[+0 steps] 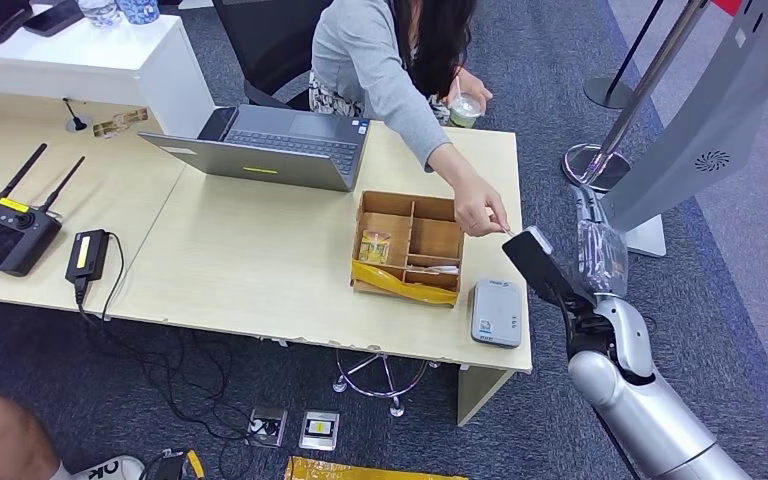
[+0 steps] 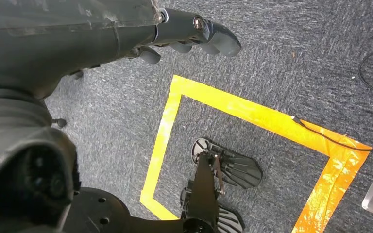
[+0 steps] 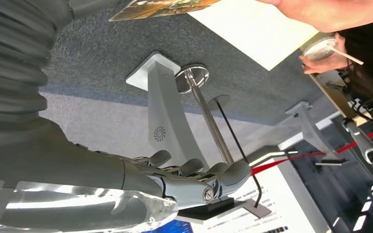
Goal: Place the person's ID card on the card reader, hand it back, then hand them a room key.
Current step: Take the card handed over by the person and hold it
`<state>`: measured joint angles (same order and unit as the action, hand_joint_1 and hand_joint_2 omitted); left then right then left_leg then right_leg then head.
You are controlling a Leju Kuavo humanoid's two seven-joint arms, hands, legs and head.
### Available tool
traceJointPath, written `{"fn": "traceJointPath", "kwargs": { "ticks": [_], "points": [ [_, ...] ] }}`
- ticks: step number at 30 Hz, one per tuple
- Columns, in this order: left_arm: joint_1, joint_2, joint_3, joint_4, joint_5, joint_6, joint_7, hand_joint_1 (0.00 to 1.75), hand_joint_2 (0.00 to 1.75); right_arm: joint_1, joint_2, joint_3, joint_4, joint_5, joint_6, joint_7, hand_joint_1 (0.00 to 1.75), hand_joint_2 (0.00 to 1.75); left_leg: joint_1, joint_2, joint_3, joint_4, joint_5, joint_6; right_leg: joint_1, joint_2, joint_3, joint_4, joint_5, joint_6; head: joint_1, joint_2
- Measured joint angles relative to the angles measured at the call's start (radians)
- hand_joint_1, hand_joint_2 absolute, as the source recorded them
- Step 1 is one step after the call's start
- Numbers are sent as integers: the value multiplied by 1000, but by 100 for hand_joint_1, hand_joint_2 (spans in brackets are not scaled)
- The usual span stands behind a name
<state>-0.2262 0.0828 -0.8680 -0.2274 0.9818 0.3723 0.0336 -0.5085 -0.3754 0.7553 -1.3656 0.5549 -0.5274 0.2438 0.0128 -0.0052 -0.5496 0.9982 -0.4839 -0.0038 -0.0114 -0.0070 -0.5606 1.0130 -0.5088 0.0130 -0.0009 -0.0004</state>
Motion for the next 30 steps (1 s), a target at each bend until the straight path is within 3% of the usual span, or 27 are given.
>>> {"fn": "traceJointPath", "kwargs": {
  "ticks": [2,3,30],
  "points": [
    [0,0,-4,0,-2,0,0,0,0,2,0,1,-3,1,1,0,147,175,0,0,0,0,0,0,0,0,0,0,0,0,0,0],
    [0,0,-4,0,-2,0,0,0,0,3,0,1,-4,1,1,0,175,175,0,0,0,0,0,0,0,0,0,0,0,0,0,0],
    [0,0,-13,0,18,13,-4,0,0,25,0,8,-46,-20,18,-13,175,175,0,0,0,0,0,0,0,0,0,0,0,0,0,0]
  ]
}}
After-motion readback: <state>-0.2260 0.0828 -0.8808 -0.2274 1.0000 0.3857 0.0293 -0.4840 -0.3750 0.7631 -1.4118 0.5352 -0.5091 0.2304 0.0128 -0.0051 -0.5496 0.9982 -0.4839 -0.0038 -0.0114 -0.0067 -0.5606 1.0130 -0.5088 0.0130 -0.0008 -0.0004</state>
